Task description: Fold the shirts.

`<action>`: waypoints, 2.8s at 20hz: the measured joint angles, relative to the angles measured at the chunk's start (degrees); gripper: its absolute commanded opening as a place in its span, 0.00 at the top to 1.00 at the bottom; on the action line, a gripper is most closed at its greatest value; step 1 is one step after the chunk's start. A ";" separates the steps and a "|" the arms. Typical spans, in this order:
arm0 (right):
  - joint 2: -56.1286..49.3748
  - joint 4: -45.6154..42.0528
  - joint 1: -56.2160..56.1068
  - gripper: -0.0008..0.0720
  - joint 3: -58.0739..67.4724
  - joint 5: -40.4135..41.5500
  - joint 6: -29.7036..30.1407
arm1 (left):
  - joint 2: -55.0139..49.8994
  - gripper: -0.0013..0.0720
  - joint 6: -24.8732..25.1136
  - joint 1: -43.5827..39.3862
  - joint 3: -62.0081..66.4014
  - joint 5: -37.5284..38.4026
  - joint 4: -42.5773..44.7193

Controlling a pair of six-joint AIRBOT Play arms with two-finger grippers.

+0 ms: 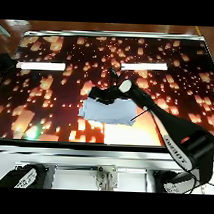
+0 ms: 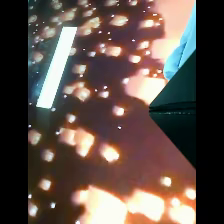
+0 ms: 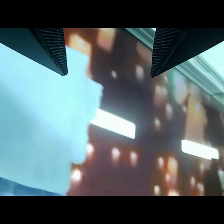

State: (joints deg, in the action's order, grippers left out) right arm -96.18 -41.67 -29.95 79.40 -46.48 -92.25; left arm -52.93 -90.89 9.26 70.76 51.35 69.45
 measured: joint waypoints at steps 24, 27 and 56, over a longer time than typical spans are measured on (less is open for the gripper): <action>-1.51 5.14 30.58 0.90 -12.55 -11.87 20.87 | 0.39 0.93 -4.00 -9.94 -4.15 3.72 0.02; 1.40 4.72 38.97 0.89 -8.79 -11.91 22.93 | 0.39 0.93 -5.88 -12.20 -4.15 3.74 0.00; 33.86 -29.42 109.11 0.16 -32.37 -22.51 9.11 | -3.50 0.93 -8.57 -24.65 -4.15 2.91 0.02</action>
State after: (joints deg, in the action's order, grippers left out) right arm -62.33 -71.09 79.15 47.03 -68.99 -83.13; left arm -56.42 -99.46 -15.40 66.61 54.26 69.47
